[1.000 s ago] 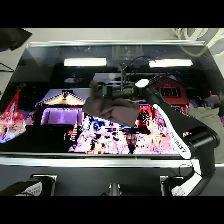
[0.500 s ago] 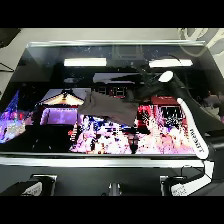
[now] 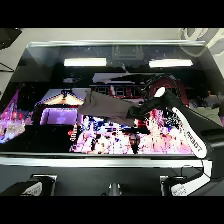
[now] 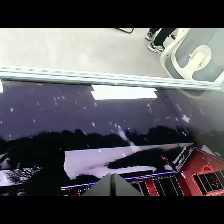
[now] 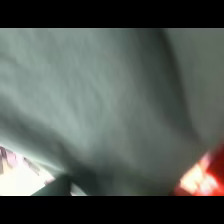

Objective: Fold the shirts.

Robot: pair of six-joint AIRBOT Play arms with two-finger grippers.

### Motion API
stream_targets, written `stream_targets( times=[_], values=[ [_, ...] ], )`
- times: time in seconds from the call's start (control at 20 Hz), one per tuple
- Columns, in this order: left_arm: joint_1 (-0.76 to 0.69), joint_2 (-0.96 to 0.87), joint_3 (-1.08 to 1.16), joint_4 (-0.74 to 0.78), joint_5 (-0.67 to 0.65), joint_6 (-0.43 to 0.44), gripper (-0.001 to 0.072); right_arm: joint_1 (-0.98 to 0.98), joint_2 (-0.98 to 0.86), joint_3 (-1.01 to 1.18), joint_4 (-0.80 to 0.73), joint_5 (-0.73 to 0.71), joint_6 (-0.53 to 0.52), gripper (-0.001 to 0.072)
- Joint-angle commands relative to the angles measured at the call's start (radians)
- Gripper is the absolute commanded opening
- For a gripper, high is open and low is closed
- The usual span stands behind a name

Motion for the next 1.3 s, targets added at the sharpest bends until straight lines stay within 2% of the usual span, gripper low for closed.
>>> stream_targets(
  times=[0.0,0.1,0.15,0.4,0.6,0.75,0.95,1.25],
  values=[
    [0.001,-0.001,0.000,0.000,-0.001,0.000,0.0027,0.002,0.006,-0.003,0.230,-0.095,-0.112,0.0029],
    [0.001,-0.002,0.000,0.000,0.000,0.000,0.0027,-0.035,0.039,0.057,0.353,-0.036,-0.265,0.0026],
    [0.001,-0.003,0.000,0.000,0.000,0.000,0.0027,-0.068,0.058,0.102,0.375,0.018,-0.286,0.0025],
    [0.001,-0.015,0.000,0.000,0.000,0.000,0.0027,-0.365,0.142,0.369,0.366,0.249,-0.237,0.0025],
    [0.001,-0.018,0.000,0.000,0.000,0.000,0.0027,-0.642,0.146,0.482,0.222,0.393,-0.212,0.0025],
    [0.000,-0.017,0.000,-0.001,-0.001,0.000,0.0027,-0.830,0.146,0.500,0.138,0.423,-0.213,0.0026],
    [-0.004,-0.017,0.000,-0.001,0.000,0.000,0.0027,-1.021,0.148,0.500,0.122,0.423,-0.205,0.0026],
    [-0.056,-0.017,0.000,-0.001,0.000,0.001,0.0027,-1.125,0.158,0.541,0.101,0.368,-0.235,0.0025]
  ],
)
